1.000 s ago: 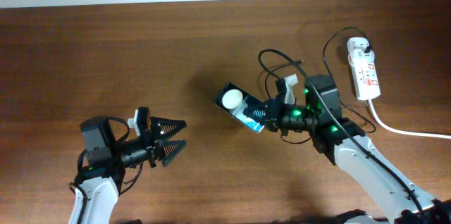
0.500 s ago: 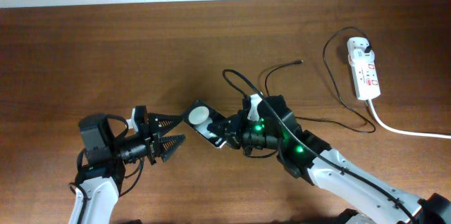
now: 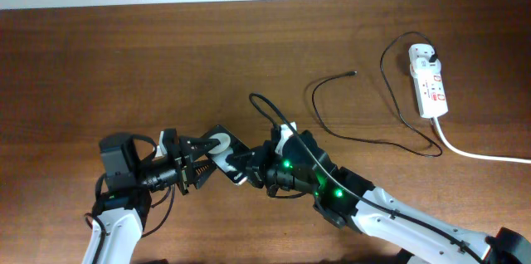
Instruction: Plug charger to phone and switch on socket
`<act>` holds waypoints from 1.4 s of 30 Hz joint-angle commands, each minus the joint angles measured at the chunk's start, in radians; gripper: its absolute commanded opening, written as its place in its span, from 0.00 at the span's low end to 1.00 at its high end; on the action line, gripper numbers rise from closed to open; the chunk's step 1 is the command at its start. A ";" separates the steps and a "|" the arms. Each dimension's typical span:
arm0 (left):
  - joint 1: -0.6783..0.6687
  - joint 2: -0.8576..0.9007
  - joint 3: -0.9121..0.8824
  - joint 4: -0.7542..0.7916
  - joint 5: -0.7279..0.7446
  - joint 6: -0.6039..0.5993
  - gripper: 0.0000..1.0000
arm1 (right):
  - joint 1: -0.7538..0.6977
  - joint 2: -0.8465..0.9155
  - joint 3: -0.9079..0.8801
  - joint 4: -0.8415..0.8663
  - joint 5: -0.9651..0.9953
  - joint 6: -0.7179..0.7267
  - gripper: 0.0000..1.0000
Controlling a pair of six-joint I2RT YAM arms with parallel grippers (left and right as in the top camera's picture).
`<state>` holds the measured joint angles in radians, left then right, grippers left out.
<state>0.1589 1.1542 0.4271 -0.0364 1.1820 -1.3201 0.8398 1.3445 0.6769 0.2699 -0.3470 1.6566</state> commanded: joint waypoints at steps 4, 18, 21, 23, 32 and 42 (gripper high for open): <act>-0.026 0.002 -0.003 0.139 -0.039 -0.104 0.43 | 0.032 -0.014 0.011 0.015 0.021 0.087 0.04; -0.026 0.002 -0.003 0.153 -0.064 -0.124 0.21 | 0.058 -0.013 0.011 0.018 0.040 0.186 0.04; -0.038 0.002 -0.003 0.156 -0.063 -0.155 0.23 | 0.058 -0.005 0.011 0.019 0.047 0.185 0.04; -0.074 0.002 -0.003 0.157 -0.082 -0.180 0.24 | 0.058 0.013 0.011 0.020 0.046 0.186 0.04; -0.105 0.002 -0.003 0.156 -0.159 -0.190 0.00 | 0.057 0.026 0.011 0.017 0.045 0.185 0.08; -0.104 0.002 -0.003 0.109 -0.200 0.190 0.00 | -0.023 0.025 0.011 -0.165 0.142 -0.491 0.57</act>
<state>0.0521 1.1549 0.4160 0.1043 0.9829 -1.2575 0.8543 1.3624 0.6888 0.1425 -0.2260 1.3727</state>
